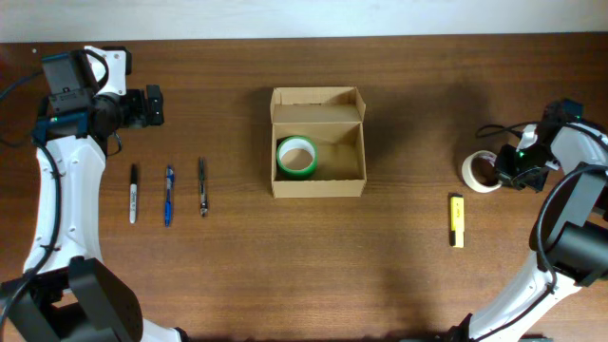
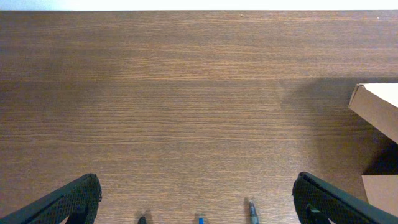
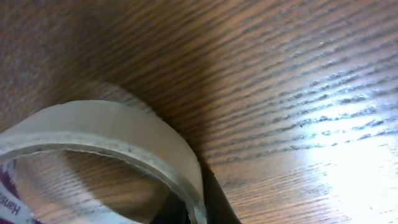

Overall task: Pack container
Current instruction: 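Move the right gripper to the white tape roll and grasp it, then carry the white tape roll into the box and release it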

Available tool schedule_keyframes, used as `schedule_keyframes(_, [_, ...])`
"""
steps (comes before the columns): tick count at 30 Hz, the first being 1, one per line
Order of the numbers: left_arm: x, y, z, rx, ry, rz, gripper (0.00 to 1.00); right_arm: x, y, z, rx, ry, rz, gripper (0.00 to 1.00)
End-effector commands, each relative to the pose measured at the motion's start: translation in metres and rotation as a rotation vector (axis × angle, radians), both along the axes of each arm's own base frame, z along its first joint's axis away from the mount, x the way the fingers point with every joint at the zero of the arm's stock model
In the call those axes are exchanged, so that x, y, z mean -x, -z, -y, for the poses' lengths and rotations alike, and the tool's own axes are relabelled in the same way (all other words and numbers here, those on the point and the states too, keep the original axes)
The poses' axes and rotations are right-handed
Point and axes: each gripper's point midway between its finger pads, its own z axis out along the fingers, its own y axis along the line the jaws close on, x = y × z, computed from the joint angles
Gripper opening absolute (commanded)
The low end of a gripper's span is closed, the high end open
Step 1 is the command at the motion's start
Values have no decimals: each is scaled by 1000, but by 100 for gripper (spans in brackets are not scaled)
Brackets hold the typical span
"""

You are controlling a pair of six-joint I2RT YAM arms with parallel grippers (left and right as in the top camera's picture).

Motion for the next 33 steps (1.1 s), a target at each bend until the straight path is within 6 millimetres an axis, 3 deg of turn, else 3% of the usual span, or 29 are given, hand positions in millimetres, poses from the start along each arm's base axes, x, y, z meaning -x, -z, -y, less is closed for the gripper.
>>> schedule_keyframes(1, [-4,-5,0,-4,18,13,99,-4,-2,-6,-48,-27,3,4])
schedule_keyframes(5, [-4,-5,0,-4,18,13,99,-38,-62,-27,-161,-83,167,4])
schedule_keyframes(10, [-4,-5,0,-4,18,13,99,-77,-183,-71,-171,-234,409,4])
schedule_keyframes(12, [-4,-5,0,-4,18,13,99,-81,-229,-104,-136,-353,481,4])
schedule_keyframes(14, [-4,-5,0,-4,18,13,99,-81,-275,-152,-97,-510,555,4])
schedule_keyframes(17, [-4,-5,0,-4,18,13,99,-72,-310,-219,-16,-726,610,4])
schedule_keyframes(20, [-4,-5,0,-4,18,13,99,-59,-317,-288,99,-970,621,4])
schedule_keyframes(25, [-4,-5,0,-4,18,13,99,-52,-282,-370,288,-1299,568,4])
schedule_keyframes(30, [-4,-5,0,-4,18,13,99,-68,-227,-409,322,-1448,496,4])
schedule_keyframes(33, [-4,-5,0,-4,18,13,99,-81,-190,-417,298,-1461,447,4])
